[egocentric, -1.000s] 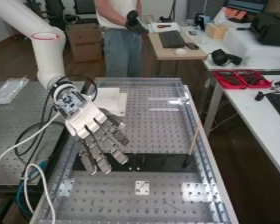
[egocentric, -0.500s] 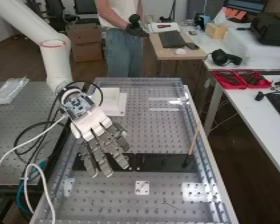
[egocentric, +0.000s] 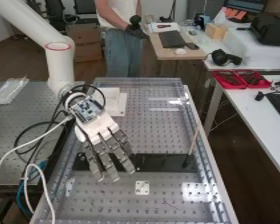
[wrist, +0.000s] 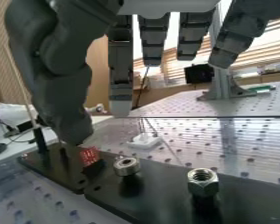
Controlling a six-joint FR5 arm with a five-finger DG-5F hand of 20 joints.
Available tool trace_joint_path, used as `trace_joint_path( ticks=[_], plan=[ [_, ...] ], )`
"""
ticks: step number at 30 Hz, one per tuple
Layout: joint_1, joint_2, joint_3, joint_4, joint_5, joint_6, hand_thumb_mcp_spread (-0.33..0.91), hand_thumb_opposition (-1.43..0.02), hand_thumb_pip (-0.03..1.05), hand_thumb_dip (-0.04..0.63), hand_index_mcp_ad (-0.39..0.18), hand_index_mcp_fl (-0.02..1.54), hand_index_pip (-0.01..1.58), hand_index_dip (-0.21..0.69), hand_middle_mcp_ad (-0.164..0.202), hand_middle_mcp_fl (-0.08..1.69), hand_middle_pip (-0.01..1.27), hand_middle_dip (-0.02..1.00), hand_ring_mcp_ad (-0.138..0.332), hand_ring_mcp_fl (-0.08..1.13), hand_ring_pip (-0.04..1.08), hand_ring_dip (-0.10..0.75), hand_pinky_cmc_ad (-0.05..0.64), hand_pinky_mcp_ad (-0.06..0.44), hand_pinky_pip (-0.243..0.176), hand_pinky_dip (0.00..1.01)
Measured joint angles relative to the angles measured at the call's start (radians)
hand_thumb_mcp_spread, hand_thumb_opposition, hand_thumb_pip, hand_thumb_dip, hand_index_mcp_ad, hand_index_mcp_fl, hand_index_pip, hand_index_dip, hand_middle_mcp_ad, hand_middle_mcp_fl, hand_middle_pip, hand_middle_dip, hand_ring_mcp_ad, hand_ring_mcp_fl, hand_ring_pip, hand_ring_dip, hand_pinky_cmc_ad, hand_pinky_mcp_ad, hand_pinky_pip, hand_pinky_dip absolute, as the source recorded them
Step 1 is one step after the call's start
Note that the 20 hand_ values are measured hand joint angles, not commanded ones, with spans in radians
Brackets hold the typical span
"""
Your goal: Grab the bearing and place it in the white container
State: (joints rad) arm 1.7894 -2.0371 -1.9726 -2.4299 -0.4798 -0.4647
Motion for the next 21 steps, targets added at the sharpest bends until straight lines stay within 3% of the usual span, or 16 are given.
trace_joint_path(
  ticks=[14, 21],
  plan=[
    [-0.026, -0.016, 0.015, -0.066, -0.051, 0.018, 0.42, -0.82, 0.60, 0.286, -0.028, 0.07, 1.36, 0.253, 0.068, 0.02, 0.11, 0.14, 0.147, 0.01, 0.07, 0.021, 0.367, 0.248, -0.101, 0.17],
    [-0.032, -0.022, 0.010, -0.056, -0.058, -0.028, 0.42, -0.82, 0.60, 0.283, -0.028, 0.07, 1.36, 0.264, 0.068, 0.02, 0.11, 0.14, 0.147, 0.01, 0.07, 0.021, 0.367, 0.248, -0.101, 0.17]
  ],
)
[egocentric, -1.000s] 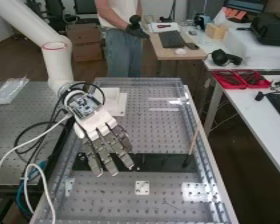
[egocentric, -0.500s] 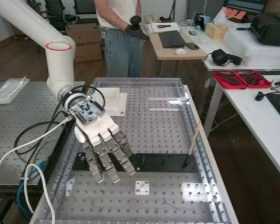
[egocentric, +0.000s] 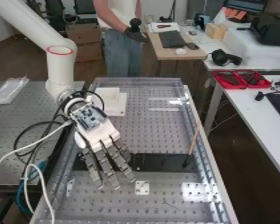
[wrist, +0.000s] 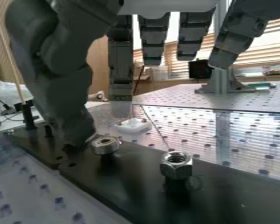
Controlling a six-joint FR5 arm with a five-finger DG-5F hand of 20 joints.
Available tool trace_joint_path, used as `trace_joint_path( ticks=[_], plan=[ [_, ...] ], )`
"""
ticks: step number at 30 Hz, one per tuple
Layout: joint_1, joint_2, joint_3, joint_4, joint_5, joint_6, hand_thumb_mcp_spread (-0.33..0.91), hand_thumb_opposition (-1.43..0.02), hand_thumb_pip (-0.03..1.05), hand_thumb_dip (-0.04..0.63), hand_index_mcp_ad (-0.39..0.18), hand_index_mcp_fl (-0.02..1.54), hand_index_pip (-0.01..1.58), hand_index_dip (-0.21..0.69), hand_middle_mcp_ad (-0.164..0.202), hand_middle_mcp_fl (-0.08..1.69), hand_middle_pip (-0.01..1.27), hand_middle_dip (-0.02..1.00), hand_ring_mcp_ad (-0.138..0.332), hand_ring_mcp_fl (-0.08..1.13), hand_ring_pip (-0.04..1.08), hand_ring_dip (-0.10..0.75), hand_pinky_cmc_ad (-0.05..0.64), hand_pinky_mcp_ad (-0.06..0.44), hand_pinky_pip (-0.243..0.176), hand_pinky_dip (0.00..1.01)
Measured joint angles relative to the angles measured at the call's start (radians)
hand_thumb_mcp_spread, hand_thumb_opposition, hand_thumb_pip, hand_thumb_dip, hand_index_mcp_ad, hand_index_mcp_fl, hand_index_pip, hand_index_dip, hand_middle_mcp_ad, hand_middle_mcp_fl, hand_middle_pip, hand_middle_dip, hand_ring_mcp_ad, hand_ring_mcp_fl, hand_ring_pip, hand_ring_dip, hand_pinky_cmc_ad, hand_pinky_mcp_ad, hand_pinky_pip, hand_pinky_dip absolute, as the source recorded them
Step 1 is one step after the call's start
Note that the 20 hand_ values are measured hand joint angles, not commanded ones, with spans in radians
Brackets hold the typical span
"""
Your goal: Grab the bearing and place it in the white container
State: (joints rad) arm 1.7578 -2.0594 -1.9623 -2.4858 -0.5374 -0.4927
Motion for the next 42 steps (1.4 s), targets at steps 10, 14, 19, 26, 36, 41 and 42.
trace_joint_path(
  ticks=[10, 14, 19, 26, 36, 41, 42],
  plan=[
    [-0.012, -0.004, -0.004, -0.011, -0.030, -0.015, 0.42, -0.82, 0.59, 0.283, -0.028, 0.10, 1.37, 0.265, 0.068, 0.02, 0.11, 0.14, 0.147, 0.01, 0.07, 0.021, 0.367, 0.248, -0.103, 0.17],
    [-0.014, -0.002, -0.007, 0.002, -0.040, -0.035, 0.42, -0.82, 0.59, 0.283, -0.028, 0.10, 1.37, 0.267, 0.065, 0.02, 0.11, 0.14, 0.147, 0.01, 0.07, 0.021, 0.367, 0.248, -0.101, 0.18],
    [-0.016, -0.003, -0.005, 0.000, -0.049, -0.033, 0.42, -0.82, 0.60, 0.297, -0.028, 0.07, 1.36, 0.269, 0.068, 0.02, 0.11, 0.14, 0.147, 0.01, 0.07, 0.021, 0.367, 0.248, -0.101, 0.18],
    [-0.020, -0.008, 0.003, -0.025, -0.064, -0.026, 0.44, -0.85, 0.65, 0.349, -0.037, 0.02, 1.35, 0.283, 0.066, 0.02, 0.11, 0.14, 0.147, 0.01, 0.07, 0.021, 0.367, 0.248, -0.101, 0.18],
    [-0.026, -0.010, 0.004, -0.019, -0.080, -0.049, 0.44, -0.85, 0.65, 0.365, -0.040, 0.02, 1.34, 0.284, 0.066, 0.02, 0.11, 0.14, 0.147, 0.01, 0.07, 0.021, 0.367, 0.243, -0.103, 0.18],
    [-0.030, -0.013, 0.007, -0.023, -0.088, -0.062, 0.43, -0.85, 0.65, 0.365, -0.040, 0.02, 1.34, 0.284, 0.065, 0.02, 0.11, 0.14, 0.147, 0.01, 0.07, 0.021, 0.367, 0.232, -0.103, 0.18],
    [-0.030, -0.014, 0.007, -0.021, -0.089, -0.066, 0.43, -0.85, 0.65, 0.365, -0.040, 0.02, 1.34, 0.284, 0.068, 0.02, 0.11, 0.14, 0.147, 0.01, 0.07, 0.021, 0.367, 0.230, -0.103, 0.18]
  ],
)
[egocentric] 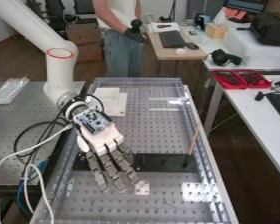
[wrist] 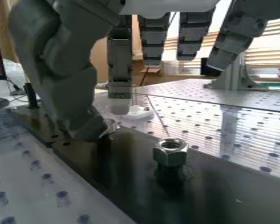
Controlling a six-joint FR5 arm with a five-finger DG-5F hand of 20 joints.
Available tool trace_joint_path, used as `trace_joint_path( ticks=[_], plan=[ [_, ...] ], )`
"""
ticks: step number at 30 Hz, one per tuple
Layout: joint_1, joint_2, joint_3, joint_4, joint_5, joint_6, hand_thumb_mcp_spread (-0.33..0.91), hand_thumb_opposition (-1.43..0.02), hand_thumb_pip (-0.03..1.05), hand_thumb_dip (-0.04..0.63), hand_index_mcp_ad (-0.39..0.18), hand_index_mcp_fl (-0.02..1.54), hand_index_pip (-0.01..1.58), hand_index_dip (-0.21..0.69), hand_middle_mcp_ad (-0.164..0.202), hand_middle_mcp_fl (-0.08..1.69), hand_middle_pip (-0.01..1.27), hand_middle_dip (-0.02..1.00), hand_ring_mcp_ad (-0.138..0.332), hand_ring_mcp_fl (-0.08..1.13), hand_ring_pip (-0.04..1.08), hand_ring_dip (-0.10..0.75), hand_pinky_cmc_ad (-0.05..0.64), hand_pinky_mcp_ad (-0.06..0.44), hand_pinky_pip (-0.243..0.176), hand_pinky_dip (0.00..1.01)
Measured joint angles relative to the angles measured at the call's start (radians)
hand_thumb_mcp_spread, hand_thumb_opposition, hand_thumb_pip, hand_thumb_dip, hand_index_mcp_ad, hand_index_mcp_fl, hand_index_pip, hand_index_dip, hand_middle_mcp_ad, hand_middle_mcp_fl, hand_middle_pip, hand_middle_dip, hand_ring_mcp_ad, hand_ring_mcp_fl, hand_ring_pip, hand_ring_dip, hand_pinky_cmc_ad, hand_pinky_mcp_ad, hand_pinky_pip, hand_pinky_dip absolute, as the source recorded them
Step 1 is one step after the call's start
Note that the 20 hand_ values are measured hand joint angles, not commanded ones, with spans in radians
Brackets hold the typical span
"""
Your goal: Grab the bearing and place it in the white container
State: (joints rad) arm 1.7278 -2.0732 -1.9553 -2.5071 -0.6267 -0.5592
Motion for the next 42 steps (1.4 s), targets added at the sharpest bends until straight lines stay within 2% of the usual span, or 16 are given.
trace_joint_path(
  ticks=[29, 32, 42],
  plan=[
    [0.010, -0.015, -0.005, 0.019, 0.006, -0.015, 0.43, -0.84, 0.65, 0.365, -0.037, 0.04, 1.43, 0.314, 0.065, 0.02, 0.11, 0.14, 0.147, 0.01, 0.07, 0.021, 0.367, 0.215, -0.103, 0.18],
    [0.009, -0.014, -0.007, 0.027, 0.005, -0.014, 0.43, -0.84, 0.60, 0.365, -0.037, 0.05, 1.43, 0.316, 0.065, 0.03, 0.11, 0.14, 0.147, 0.01, 0.07, 0.021, 0.367, 0.215, -0.103, 0.18],
    [0.001, -0.011, -0.005, 0.022, -0.003, -0.015, 0.45, -0.84, 0.60, 0.365, -0.037, 0.08, 1.45, 0.328, 0.066, 0.03, 0.11, 0.14, 0.147, 0.01, 0.07, 0.021, 0.368, 0.213, -0.101, 0.18]
  ],
)
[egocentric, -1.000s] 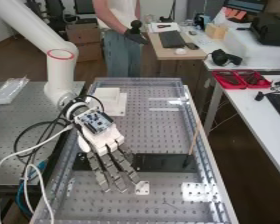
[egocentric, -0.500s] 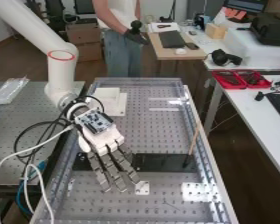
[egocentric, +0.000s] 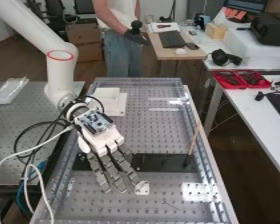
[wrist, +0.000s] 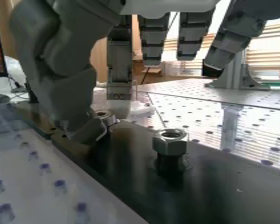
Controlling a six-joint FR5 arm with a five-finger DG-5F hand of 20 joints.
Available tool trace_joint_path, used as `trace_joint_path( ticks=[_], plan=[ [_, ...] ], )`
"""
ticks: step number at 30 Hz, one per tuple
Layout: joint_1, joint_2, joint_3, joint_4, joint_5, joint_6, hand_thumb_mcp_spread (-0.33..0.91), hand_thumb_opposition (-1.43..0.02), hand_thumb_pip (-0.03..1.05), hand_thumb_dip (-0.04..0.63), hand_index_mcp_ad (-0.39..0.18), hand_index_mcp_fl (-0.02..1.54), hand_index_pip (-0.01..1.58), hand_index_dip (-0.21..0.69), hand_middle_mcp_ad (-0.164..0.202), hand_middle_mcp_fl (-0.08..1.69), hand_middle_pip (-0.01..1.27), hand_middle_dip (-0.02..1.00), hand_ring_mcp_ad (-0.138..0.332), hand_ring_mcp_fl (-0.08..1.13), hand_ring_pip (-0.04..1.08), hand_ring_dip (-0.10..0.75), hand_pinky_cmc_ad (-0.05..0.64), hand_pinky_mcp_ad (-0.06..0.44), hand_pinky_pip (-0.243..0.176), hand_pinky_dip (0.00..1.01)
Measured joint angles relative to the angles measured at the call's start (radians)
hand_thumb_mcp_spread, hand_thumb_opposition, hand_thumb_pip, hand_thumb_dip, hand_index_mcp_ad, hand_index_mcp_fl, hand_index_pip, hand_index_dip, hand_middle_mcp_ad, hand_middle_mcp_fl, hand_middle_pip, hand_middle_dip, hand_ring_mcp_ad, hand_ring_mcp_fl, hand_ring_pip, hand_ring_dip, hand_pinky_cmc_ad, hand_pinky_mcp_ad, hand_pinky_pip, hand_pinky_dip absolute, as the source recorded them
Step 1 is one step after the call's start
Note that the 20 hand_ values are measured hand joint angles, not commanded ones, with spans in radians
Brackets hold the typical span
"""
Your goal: Grab the bearing and place it in the white container
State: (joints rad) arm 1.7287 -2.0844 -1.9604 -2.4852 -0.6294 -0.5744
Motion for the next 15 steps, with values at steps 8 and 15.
trace_joint_path(
  ticks=[8, 15],
  plan=[
    [-0.004, -0.003, 0.004, -0.009, -0.012, 0.004, 0.45, -0.84, 0.61, 0.368, -0.037, 0.07, 1.45, 0.328, 0.065, 0.03, 0.11, 0.14, 0.148, 0.01, 0.07, 0.021, 0.367, 0.195, -0.101, 0.18],
    [-0.008, -0.005, 0.010, -0.012, -0.022, 0.001, 0.45, -0.84, 0.60, 0.365, -0.040, 0.09, 1.45, 0.328, 0.063, 0.03, 0.11, 0.14, 0.148, 0.01, 0.07, 0.021, 0.365, 0.195, -0.101, 0.18]
  ],
)
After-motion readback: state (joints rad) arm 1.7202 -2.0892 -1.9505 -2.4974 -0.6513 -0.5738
